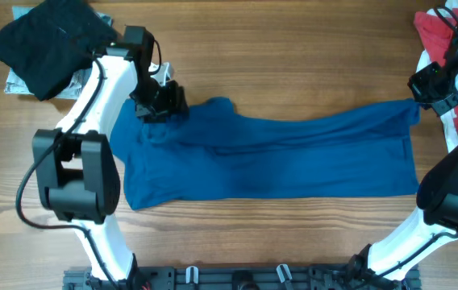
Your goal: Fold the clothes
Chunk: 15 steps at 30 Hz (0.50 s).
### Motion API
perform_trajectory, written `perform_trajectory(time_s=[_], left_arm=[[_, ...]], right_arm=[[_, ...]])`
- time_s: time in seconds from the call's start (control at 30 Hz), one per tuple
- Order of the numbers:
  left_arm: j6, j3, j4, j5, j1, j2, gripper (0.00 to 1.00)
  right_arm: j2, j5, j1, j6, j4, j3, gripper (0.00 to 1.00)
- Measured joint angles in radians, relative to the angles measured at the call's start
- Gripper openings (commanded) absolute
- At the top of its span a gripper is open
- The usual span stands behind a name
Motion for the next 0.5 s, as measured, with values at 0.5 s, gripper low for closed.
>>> perform_trajectory(time_s=[0.5], left_arm=[[-0.016, 0.000, -0.141, -0.034, 0.134, -0.013, 0.04]], right_arm=[[0.000, -0.018, 0.000, 0.000, -0.064, 0.000, 0.04]])
